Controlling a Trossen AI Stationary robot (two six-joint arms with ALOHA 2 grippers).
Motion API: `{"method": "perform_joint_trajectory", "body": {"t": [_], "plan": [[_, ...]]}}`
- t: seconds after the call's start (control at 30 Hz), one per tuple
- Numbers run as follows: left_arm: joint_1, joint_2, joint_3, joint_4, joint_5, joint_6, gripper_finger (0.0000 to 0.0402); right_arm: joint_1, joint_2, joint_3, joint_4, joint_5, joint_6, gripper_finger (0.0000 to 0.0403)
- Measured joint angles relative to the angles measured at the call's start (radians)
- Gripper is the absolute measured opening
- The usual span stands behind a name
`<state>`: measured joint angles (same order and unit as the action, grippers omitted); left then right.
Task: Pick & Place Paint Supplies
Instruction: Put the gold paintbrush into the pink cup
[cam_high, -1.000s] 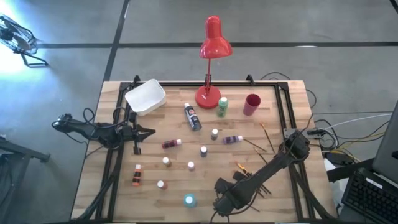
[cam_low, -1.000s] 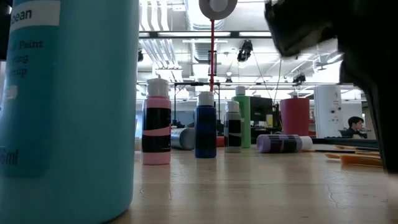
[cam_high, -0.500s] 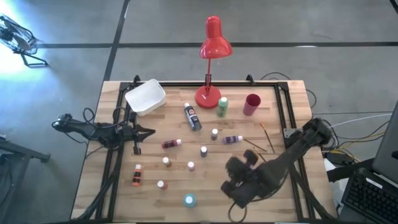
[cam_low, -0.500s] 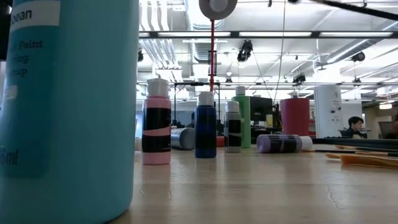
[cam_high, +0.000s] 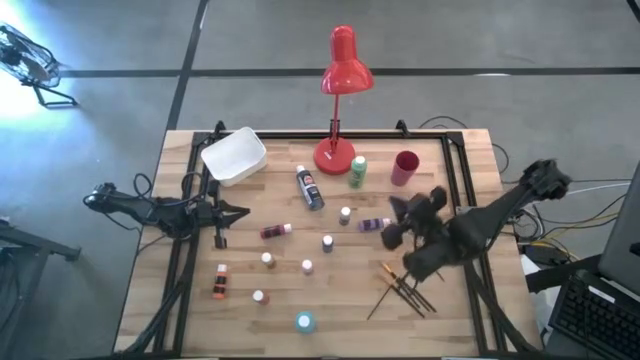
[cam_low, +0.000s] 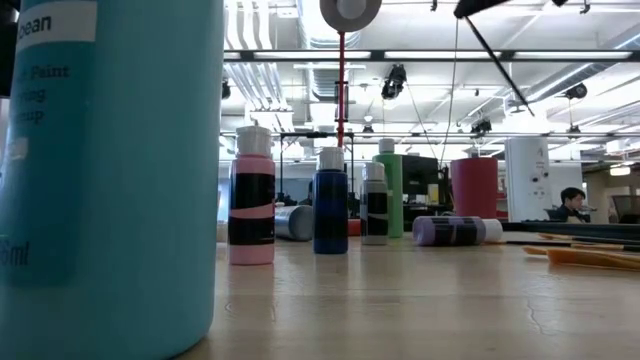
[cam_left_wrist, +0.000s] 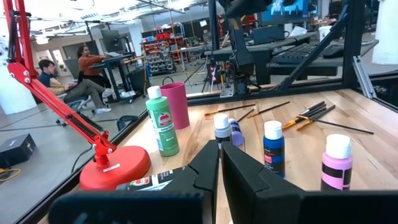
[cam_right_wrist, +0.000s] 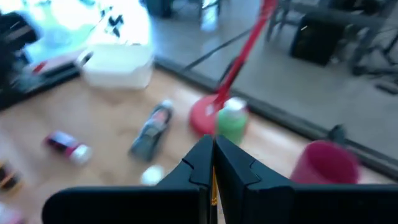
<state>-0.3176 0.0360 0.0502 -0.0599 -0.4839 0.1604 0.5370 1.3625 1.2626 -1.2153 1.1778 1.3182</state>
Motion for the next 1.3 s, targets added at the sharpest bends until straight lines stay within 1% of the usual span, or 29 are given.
{"method": "perform_joint_trajectory", "body": {"t": [0.23, 0.33, 0.4, 0.47, 0.6, 0.67, 0.73, 0.8, 0.9, 1.03, 1.17, 1.3], "plan": [[0.0, 0.0, 0.0, 0.0, 0.0, 0.0, 0.0025, -0.101, -0.223, -0.132, 0.036, 0.106, -0.065, 0.0008], [0.0, 0.0, 0.0, 0.0, 0.0, 0.0, 0.0025, -0.145, -0.315, -0.189, 0.102, 0.139, -0.12, 0.0008], [0.0, 0.0, 0.0, 0.0, 0.0, 0.0, 0.0025, -0.175, -0.372, -0.234, 0.193, 0.142, -0.198, 0.0008], [0.0, 0.0, 0.0, 0.0, 0.0, 0.0, 0.0025, -0.201, -0.417, -0.28, 0.332, 0.132, -0.34, 0.0008], [0.0, 0.0, 0.0, 0.0, 0.0, 0.0, 0.0025, -0.266, -0.477, -0.359, 0.7, 0.06, -0.767, 0.0008], [0.0, 0.0, 0.0, 0.0, 0.0, 0.0, 0.0025, -0.312, -0.496, -0.397, 0.87, 0.025, -0.952, 0.0008], [0.0, 0.0, 0.0, 0.0, 0.0, 0.0, 0.0025, -0.364, -0.516, -0.432, 1.007, -0.027, -1.088, 0.0008], [0.0, 0.0, 0.0, 0.0, 0.0, 0.0, 0.0025, -0.423, -0.536, -0.465, 1.12, -0.082, -1.174, 0.0008], [0.0, 0.0, 0.0, 0.0, 0.0, 0.0, 0.0025, -0.519, -0.559, -0.508, 1.198, -0.155, -1.22, 0.0008], [0.0, 0.0, 0.0, 0.0, 0.0, 0.0, 0.0025, -0.652, -0.564, -0.554, 1.21, -0.271, -1.209, 0.0008], [0.0, 0.0, 0.0, 0.0, 0.0, 0.0, 0.0025, -0.761, -0.564, -0.61, 1.225, -0.302, -1.188, 0.0008], [0.0, 0.0, 0.0, 0.0, 0.0, 0.0, 0.0025, -0.836, -0.586, -0.667, 1.311, -0.404, -1.183, 0.0008]]}}
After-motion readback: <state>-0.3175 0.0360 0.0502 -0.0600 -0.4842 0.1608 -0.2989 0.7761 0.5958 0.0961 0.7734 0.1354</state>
